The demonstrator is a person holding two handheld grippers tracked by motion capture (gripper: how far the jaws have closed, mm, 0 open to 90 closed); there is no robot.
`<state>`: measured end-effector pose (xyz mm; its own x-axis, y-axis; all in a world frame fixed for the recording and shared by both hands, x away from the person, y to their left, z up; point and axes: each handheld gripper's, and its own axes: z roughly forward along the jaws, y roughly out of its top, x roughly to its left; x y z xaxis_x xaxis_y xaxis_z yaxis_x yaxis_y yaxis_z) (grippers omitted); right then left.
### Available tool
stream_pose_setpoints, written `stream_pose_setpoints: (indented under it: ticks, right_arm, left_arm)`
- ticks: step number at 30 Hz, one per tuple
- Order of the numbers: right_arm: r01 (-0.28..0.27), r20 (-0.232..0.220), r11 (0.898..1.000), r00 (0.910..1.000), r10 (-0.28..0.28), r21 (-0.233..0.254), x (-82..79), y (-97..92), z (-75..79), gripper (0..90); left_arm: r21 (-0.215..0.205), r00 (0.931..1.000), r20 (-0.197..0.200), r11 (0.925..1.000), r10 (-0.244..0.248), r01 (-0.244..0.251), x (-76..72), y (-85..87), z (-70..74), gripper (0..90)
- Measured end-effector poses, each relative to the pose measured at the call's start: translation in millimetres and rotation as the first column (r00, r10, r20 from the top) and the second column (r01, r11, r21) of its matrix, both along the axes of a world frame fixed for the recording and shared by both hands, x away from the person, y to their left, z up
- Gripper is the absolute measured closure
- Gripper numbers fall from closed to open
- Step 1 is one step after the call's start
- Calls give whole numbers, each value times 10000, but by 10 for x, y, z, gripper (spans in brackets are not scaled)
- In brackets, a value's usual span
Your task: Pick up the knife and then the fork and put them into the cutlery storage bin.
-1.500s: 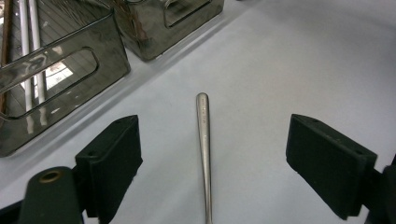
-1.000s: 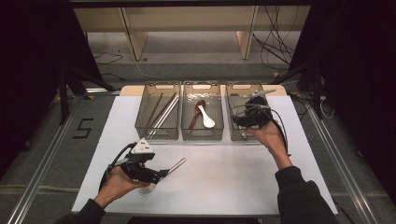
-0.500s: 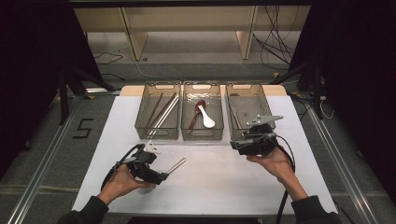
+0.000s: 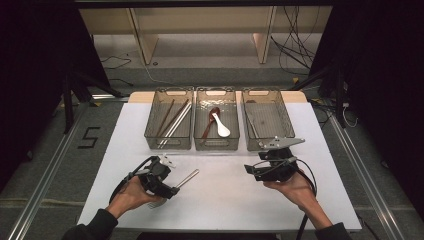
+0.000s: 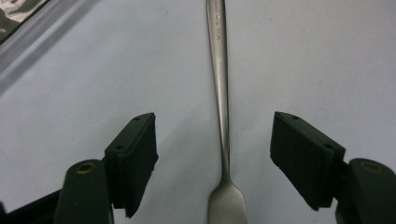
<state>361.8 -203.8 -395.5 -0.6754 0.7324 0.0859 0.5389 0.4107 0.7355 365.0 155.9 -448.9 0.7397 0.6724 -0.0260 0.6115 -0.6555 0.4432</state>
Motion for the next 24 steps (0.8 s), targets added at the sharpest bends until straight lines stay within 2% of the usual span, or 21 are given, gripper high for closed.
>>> stream_pose_setpoints:
  ticks: [4,10,14,16,20,24]
  right_arm:
    - [-30,-79,10000,10000,31,47,-73,-27,-27,318]
    - [-95,-193,9998,9998,99,177,-147,-41,-61,317]
    - [-280,-152,9995,9995,282,160,-209,-21,-57,316]
    - [-340,-153,9993,9993,343,162,-234,-19,-60,316]
    - [-331,-177,9992,9993,335,211,-269,-42,-68,317]
    - [-312,-293,9994,9991,317,169,-286,-56,-85,316]
  left_arm:
    - [100,9997,-224,9999,21,-18,23,-25,-18,356]
    - [463,9977,-574,9982,-359,385,66,-68,-69,454]
    - [724,9958,-703,9954,-583,634,92,-75,-98,514]
    - [667,9955,-722,9955,-618,666,100,-77,-117,536]
    - [918,9909,-867,9896,-1032,1111,108,-101,-152,582]
    - [948,9914,-861,9897,-991,1071,116,-115,-156,613]
